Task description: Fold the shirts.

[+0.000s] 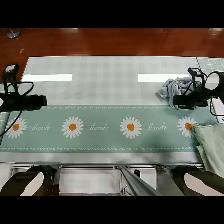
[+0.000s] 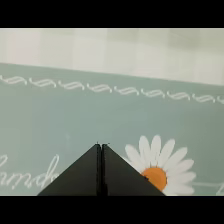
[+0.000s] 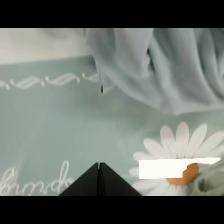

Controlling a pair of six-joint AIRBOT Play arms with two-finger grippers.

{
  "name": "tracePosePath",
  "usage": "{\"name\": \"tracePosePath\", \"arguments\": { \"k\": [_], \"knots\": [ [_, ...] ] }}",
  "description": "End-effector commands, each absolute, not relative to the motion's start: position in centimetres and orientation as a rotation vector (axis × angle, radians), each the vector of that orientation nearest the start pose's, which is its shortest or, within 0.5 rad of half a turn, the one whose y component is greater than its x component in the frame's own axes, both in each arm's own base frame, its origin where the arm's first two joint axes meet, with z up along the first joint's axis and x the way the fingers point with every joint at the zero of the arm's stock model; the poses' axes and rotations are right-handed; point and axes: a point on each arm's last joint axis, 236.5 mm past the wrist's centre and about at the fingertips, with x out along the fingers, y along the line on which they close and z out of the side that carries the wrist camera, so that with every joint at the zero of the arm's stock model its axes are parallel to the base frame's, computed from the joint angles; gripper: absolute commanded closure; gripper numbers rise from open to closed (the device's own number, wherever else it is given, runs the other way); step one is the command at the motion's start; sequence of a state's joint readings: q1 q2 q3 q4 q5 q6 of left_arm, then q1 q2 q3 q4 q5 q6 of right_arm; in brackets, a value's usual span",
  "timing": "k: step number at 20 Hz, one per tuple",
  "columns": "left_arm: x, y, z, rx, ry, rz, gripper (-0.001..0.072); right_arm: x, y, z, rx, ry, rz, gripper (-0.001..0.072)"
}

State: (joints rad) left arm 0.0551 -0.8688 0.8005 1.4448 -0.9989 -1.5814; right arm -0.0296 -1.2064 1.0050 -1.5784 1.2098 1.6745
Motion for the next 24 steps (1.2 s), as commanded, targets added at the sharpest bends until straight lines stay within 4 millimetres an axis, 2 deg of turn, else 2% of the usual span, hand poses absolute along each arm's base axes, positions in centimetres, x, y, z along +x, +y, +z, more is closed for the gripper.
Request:
{"name": "tracePosePath", "arguments": {
  "k": [1, 5, 6, 7, 8, 10, 11, 13, 15, 17, 18, 19, 20, 21, 22, 23, 24],
  "knots": [
    [35.3, -0.3, 5.2, -0.162, 0.901, 0.006, 0.0685, 36.1, -1.0, -1.4, 0.111, 1.263, -0.091, 0.0686],
    [39.7, 0.5, 8.3, -0.16, 0.674, 0.025, 0.0683, 41.6, -1.1, 1.2, 0.116, 1.005, -0.078, 0.0678],
    [40.7, 0.7, 8.9, -0.159, 0.627, 0.03, 0.0633, 43.3, -1.5, 2.3, 0.105, 0.92, -0.083, 0.0457],
    [41.5, 0.9, 9.3, -0.16, 0.59, 0.034, 0.0367, 45.0, -2.0, 3.7, 0.07, 0.828, -0.083, 0.0089],
    [42.2, 1.0, 9.5, -0.164, 0.562, 0.04, 0.0012, 46.6, -2.6, 5.1, 0.045, 0.741, -0.094, 0.0087],
    [42.7, 1.2, 9.1, -0.167, 0.559, 0.044, 0.0005, 49.4, -5.3, 6.2, 0.092, 0.666, -0.175, 0.0087],
    [42.7, 1.2, 8.6, -0.167, 0.571, 0.044, 0.0005, 50.5, -6.9, 5.5, 0.115, 0.691, -0.214, 0.0087],
    [42.5, 1.0, 7.3, -0.17, 0.619, 0.043, 0.0006, 50.9, -9.6, 1.7, 0.138, 0.836, -0.285, 0.0087],
    [41.7, 0.7, 5.3, -0.171, 0.705, 0.039, 0.0005, 48.5, -12.0, -3.6, 0.182, 1.054, -0.373, 0.0087],
    [40.7, 0.5, 3.4, -0.173, 0.789, 0.035, 0.0005, 45.1, -12.9, -7.7, 0.202, 1.252, -0.424, 0.0088],
    [40.3, 0.3, 2.7, -0.172, 0.821, 0.031, 0.0005, 43.5, -13.0, -9.1, 0.207, 1.329, -0.439, 0.009],
    [39.9, -0.1, 2.2, -0.17, 0.847, 0.022, 0.0005, 42.3, -12.7, -10.0, 0.206, 1.394, -0.44, 0.0157],
    [39.6, -0.7, 1.8, -0.165, 0.868, 0.01, 0.0006, 41.6, -12.2, -10.3, 0.192, 1.435, -0.402, 0.0382],
    [39.3, -1.3, 1.6, -0.153, 0.886, -0.007, 0.0005, 41.7, -11.2, -9.9, 0.178, 1.449, -0.326, 0.0695],
    [38.9, -1.9, 1.5, -0.141, 0.907, -0.025, 0.0005, 42.6, -10.4, -8.6, 0.176, 1.429, -0.267, 0.0686],
    [38.4, -2.3, 1.5, -0.135, 0.94, -0.037, 0.0005, 44.1, -10.0, -6.0, 0.183, 1.371, -0.236, 0.0686],
    [37.7, -2.4, 1.7, -0.133, 0.986, -0.043, 0.0005, 45.8, -9.9, -2.6, 0.181, 1.284, -0.217, 0.0686]
  ]
}}
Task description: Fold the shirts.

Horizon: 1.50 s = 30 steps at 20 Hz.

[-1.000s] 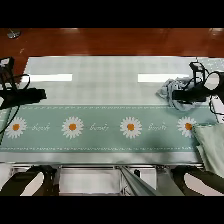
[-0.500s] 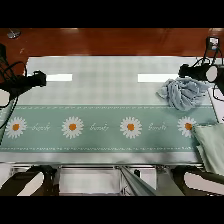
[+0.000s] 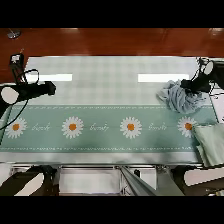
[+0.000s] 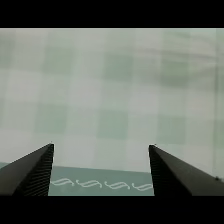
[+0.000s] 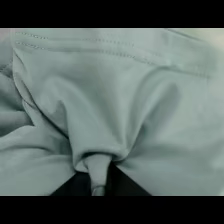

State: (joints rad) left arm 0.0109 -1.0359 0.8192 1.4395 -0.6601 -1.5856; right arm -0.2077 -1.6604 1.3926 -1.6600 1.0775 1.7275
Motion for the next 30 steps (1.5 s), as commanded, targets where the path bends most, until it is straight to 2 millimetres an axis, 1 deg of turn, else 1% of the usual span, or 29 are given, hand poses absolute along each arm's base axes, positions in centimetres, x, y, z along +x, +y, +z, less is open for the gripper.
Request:
{"name": "tracePosePath", "arguments": {
  "k": [1, 2, 3, 4, 5, 6, 7, 8, 9, 10, 11, 12, 13, 14, 15, 16, 17, 18, 19, 21, 22, 24, 25, 26, 27, 28, 29, 30],
  "knots": [
    [36.6, -2.6, 2.2, -0.096, 1.038, -0.07, 0.0006, 48.0, -9.7, 2.4, 0.176, 1.15, -0.195, 0.0686],
    [35.4, -2.6, 2.7, -0.071, 1.092, -0.088, 0.0006, 49.8, -9.3, 7.8, 0.165, 1.001, -0.171, 0.0686],
    [34.1, -2.5, 3.0, -0.056, 1.146, -0.09, 0.0006, 51.1, -9.0, 14.4, 0.147, 0.824, -0.153, 0.0686],
    [32.6, -2.5, 3.2, -0.053, 1.194, -0.096, 0.0006, 51.5, -8.3, 20.6, 0.134, 0.659, -0.135, 0.0686],
    [31.1, -2.7, 3.3, -0.052, 1.232, -0.104, 0.0006, 50.9, -7.3, 26.7, 0.116, 0.509, -0.111, 0.0686],
    [29.9, -3.1, 3.3, -0.061, 1.244, -0.116, 0.0006, 49.7, -6.0, 31.5, 0.091, 0.403, -0.08, 0.0686],
    [29.0, -4.0, 3.4, -0.093, 1.228, -0.143, 0.0006, 48.0, -4.2, 35.4, 0.048, 0.324, -0.037, 0.0686],
    [28.2, -5.6, 3.6, -0.142, 1.203, -0.196, 0.0006, 46.2, -2.4, 38.2, 0.009, 0.273, 0.004, 0.0686],
    [27.4, -7.2, 3.9, -0.186, 1.171, -0.256, 0.0006, 44.3, -0.4, 40.5, -0.034, 0.224, 0.047, 0.0686],
    [26.9, -8.4, 4.2, -0.238, 1.13, -0.289, 0.0006, 42.4, 1.5, 42.5, -0.062, 0.176, 0.09, 0.0687],
    [26.8, -8.8, 4.3, -0.268, 1.084, -0.295, 0.0006, 40.7, 3.1, 44.1, -0.081, 0.135, 0.127, 0.0687],
    [26.7, -8.8, 4.2, -0.28, 1.051, -0.289, 0.0006, 38.9, 4.6, 45.7, -0.095, 0.089, 0.164, 0.0686],
    [26.7, -8.7, 3.9, -0.283, 1.03, -0.281, 0.0006, 37.5, 5.7, 47.2, -0.104, 0.043, 0.191, 0.0687],
    [26.6, -8.6, 3.6, -0.285, 1.027, -0.278, 0.0006, 36.2, 6.8, 48.3, -0.106, 0.008, 0.221, 0.0687],
    [26.5, -8.6, 3.4, -0.285, 1.034, -0.278, 0.0006, 35.3, 7.7, 48.5, -0.107, 0.002, 0.25, 0.0687],
    [26.7, -8.6, 3.5, -0.286, 1.03, -0.275, 0.0006, 34.8, 9.0, 47.8, -0.109, 0.036, 0.291, 0.0687],
    [26.9, -8.6, 3.5, -0.286, 1.022, -0.273, 0.0006, 34.6, 10.3, 46.2, -0.115, 0.095, 0.335, 0.0686],
    [27.2, -8.5, 3.6, -0.287, 1.009, -0.269, 0.0006, 34.6, 12.2, 43.6, -0.123, 0.183, 0.396, 0.0687],
    [27.5, -8.4, 3.8, -0.288, 0.995, -0.265, 0.0006, 34.5, 14.2, 40.1, -0.136, 0.299, 0.462, 0.0687],
    [28.2, -8.2, 4.2, -0.29, 0.959, -0.256, 0.0006, 34.0, 19.5, 30.6, -0.137, 0.588, 0.631, 0.0686],
    [28.5, -8.1, 4.4, -0.292, 0.944, -0.251, 0.0006, 33.6, 22.7, 25.8, -0.111, 0.702, 0.72, 0.0687],
    [29.0, -8.0, 4.7, -0.292, 0.921, -0.245, 0.0006, 33.6, 28.5, 17.6, -0.054, 0.842, 0.818, 0.0686],
    [29.1, -8.0, 4.7, -0.292, 0.92, -0.244, 0.0006, 33.8, 30.9, 14.1, -0.02, 0.898, 0.833, 0.0687],
    [29.1, -8.0, 4.6, -0.293, 0.923, -0.243, 0.0006, 33.8, 33.6, 10.8, 0.029, 0.961, 0.852, 0.0686],
    [29.1, -8.0, 4.4, -0.294, 0.929, -0.243, 0.0006, 33.4, 36.4, 8.4, 0.079, 1.007, 0.883, 0.0686],
    [29.1, -8.0, 4.2, -0.295, 0.938, -0.242, 0.0006, 33.2, 39.0, 6.4, 0.14, 1.039, 0.908, 0.0686],
    [29.2, -8.0, 3.8, -0.297, 0.949, -0.241, 0.0006, 33.1, 40.7, 4.9, 0.205, 1.069, 0.913, 0.0664],
    [29.1, -8.0, 3.4, -0.298, 0.967, -0.24, 0.0006, 33.1, 41.7, 3.9, 0.262, 1.104, 0.914, 0.0336]
  ]
}}
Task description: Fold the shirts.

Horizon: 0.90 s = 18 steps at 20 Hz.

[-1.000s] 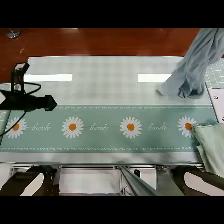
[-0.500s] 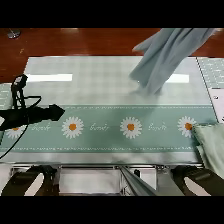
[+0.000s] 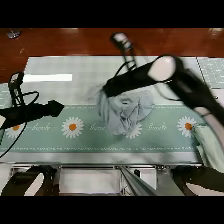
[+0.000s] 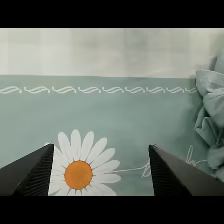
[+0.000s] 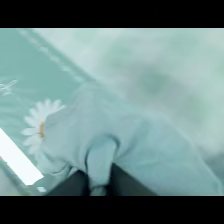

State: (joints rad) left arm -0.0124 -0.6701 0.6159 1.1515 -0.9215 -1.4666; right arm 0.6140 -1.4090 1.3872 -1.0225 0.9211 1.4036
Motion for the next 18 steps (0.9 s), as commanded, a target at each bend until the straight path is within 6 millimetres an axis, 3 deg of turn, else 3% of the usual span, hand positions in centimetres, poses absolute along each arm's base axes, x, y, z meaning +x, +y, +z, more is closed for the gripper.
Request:
{"name": "tracePosePath", "arguments": {
  "k": [1, 3, 4, 6, 7, 8, 9, 10, 11, 12, 14, 16, 18],
  "knots": [
    [29.0, -8.1, 2.9, -0.3, 0.991, -0.241, 0.0005, 33.8, 41.4, 3.8, 0.272, 1.116, 0.91, 0.0088],
    [27.8, -8.7, 1.5, -0.318, 1.076, -0.26, 0.0005, 36.5, 37.7, 5.5, 0.235, 1.101, 0.886, 0.0089],
    [26.8, -9.3, 0.8, -0.334, 1.136, -0.279, 0.0005, 38.5, 33.6, 6.8, 0.199, 1.095, 0.833, 0.009],
    [24.7, -9.5, -0.5, -0.325, 1.254, -0.301, 0.0005, 41.9, 21.8, 8.0, 0.134, 1.106, 0.618, 0.0096],
    [23.9, -8.9, -1.2, -0.288, 1.293, -0.291, 0.0005, 42.3, 15.2, 7.8, 0.12, 1.139, 0.485, 0.0096],
    [23.5, -7.8, -2.0, -0.246, 1.327, -0.259, 0.0005, 41.5, 8.6, 6.9, 0.147, 1.183, 0.347, 0.0096],
    [23.4, -7.3, -2.7, -0.263, 1.345, -0.233, 0.0006, 39.8, 3.4, 5.5, 0.217, 1.22, 0.235, 0.0096],
    [23.5, -8.0, -3.6, -0.338, 1.358, -0.237, 0.0006, 37.8, -0.2, 3.8, 0.311, 1.24, 0.147, 0.0096],
    [23.7, -9.6, -4.3, -0.427, 1.36, -0.28, 0.0005, 36.0, -2.2, 1.9, 0.434, 1.239, 0.08, 0.0096],
    [24.3, -11.8, -5.0, -0.522, 1.345, -0.345, 0.0005, 34.2, -2.8, -0.1, 0.569, 1.221, 0.053, 0.0096],
    [25.7, -15.0, -5.9, -0.649, 1.315, -0.432, 0.0006, 31.1, -1.2, -3.2, 0.705, 1.212, 0.088, 0.0096],
    [27.5, -16.0, -7.2, -0.669, 1.302, -0.424, 0.0006, 28.2, 0.9, -6.0, 0.76, 1.282, 0.112, 0.0096],
    [28.4, -16.3, -8.2, -0.663, 1.327, -0.418, 0.0009, 26.6, 2.0, -7.5, 0.788, 1.323, 0.121, 0.0096]
  ]
}}
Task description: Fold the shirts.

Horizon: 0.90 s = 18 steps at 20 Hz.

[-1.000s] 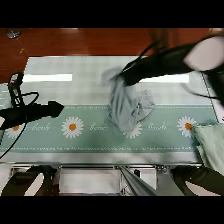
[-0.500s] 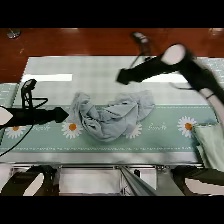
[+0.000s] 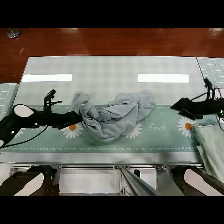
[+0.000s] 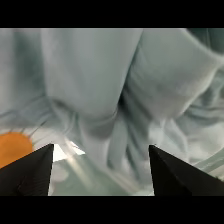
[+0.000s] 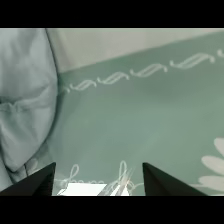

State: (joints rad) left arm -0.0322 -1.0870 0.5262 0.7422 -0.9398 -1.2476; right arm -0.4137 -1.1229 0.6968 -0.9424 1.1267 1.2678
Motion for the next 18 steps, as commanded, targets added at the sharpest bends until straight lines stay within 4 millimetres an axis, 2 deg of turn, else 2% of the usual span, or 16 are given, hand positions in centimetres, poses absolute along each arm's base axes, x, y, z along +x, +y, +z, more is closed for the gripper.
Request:
{"name": "tracePosePath", "arguments": {
  "k": [1, 2, 3, 4, 8, 13, 16, 17, 18],
  "knots": [
    [28.6, -16.6, -8.2, -0.655, 1.343, -0.441, 0.0057, 26.4, 2.4, -7.8, 0.785, 1.33, 0.128, 0.0096],
    [28.7, -16.8, -8.1, -0.64, 1.354, -0.467, 0.0267, 26.3, 3.0, -7.9, 0.77, 1.338, 0.141, 0.0096],
    [28.9, -16.9, -8.1, -0.615, 1.357, -0.495, 0.0567, 26.4, 3.8, -8.0, 0.752, 1.347, 0.159, 0.0096],
    [29.0, -17.1, -7.9, -0.595, 1.355, -0.522, 0.0686, 26.5, 4.7, -8.1, 0.734, 1.355, 0.175, 0.0096],
    [29.4, -17.6, -6.5, -0.579, 1.344, -0.576, 0.0686, 28.0, 9.0, -8.9, 0.727, 1.355, 0.223, 0.0096],
    [30.1, -17.8, -5.5, -0.572, 1.326, -0.595, 0.0686, 31.8, 14.7, -9.0, 0.721, 1.37, 0.329, 0.0096],
    [30.2, -17.8, -5.3, -0.571, 1.318, -0.597, 0.0686, 33.1, 17.3, -9.8, 0.726, 1.438, 0.352, 0.0108],
    [30.5, -17.9, -4.7, -0.566, 1.303, -0.605, 0.0686, 33.3, 18.1, -9.7, 0.716, 1.454, 0.377, 0.0225],
    [31.0, -18.0, -3.6, -0.559, 1.28, -0.619, 0.0685, 33.7, 18.7, -9.0, 0.69, 1.45, 0.422, 0.0469]
  ]
}}
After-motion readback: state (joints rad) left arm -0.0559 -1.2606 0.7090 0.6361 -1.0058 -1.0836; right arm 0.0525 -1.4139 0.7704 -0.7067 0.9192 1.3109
